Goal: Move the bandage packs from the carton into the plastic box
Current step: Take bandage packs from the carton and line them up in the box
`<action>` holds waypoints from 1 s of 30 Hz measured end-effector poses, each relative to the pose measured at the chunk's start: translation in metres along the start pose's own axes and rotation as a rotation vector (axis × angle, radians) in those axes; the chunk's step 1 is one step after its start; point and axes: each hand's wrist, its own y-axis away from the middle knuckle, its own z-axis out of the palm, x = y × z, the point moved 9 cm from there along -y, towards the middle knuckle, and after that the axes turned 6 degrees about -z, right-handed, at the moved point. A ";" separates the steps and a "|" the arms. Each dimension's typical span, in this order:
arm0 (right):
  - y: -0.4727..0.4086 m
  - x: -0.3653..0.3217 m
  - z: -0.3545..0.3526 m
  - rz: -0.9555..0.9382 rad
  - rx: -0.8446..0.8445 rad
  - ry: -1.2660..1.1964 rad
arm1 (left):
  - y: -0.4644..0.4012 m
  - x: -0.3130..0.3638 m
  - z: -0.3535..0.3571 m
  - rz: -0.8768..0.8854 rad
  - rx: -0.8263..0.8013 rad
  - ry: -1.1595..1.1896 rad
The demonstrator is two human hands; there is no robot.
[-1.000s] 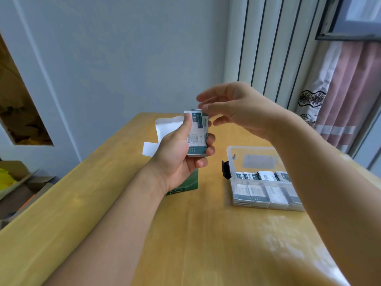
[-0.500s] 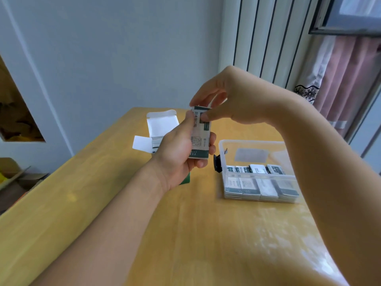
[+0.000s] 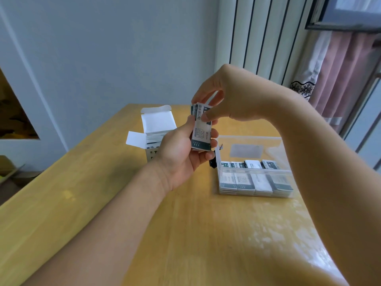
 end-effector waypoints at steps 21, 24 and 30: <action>0.013 0.024 0.001 0.113 -0.097 -0.322 | 0.002 0.003 0.001 0.053 0.019 -0.032; 0.013 0.024 0.007 0.130 -0.122 -0.424 | 0.001 0.000 0.002 0.046 0.020 -0.064; 0.016 0.030 0.007 0.159 -0.114 -0.394 | 0.001 -0.002 0.001 0.039 0.051 -0.108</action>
